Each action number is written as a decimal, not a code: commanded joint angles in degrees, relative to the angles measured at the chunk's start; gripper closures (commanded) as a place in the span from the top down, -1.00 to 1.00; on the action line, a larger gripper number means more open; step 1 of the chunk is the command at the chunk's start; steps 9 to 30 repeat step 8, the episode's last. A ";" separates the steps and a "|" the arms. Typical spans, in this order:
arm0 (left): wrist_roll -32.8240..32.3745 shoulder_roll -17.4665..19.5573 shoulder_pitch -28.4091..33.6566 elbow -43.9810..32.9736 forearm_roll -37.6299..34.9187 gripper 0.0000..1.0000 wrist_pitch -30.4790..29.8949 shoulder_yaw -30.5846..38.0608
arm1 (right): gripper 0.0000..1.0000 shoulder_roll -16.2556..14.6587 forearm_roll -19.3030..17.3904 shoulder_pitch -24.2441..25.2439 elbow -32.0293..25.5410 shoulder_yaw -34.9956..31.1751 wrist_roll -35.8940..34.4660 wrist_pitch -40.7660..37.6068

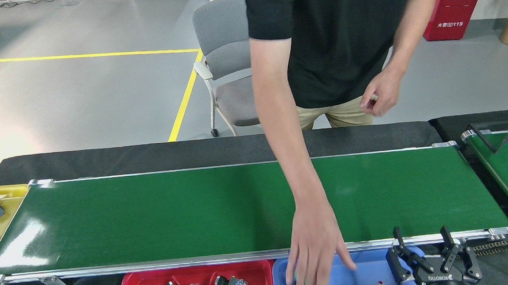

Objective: Pick switch part from conveyor to tray

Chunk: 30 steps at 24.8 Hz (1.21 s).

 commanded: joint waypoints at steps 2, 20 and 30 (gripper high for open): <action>0.54 0.84 -0.01 -0.41 0.33 1.00 -0.04 0.86 | 0.98 0.19 -0.36 -0.18 -0.90 -0.57 -0.71 -1.96; 0.62 0.93 0.16 -0.41 0.33 1.00 -0.04 0.86 | 0.98 0.10 -0.27 -0.18 -0.90 -0.57 -0.71 -2.05; 0.62 0.93 0.16 -0.41 0.33 1.00 -0.04 0.86 | 0.98 0.10 -0.27 -0.18 -0.90 -0.57 -0.71 -2.05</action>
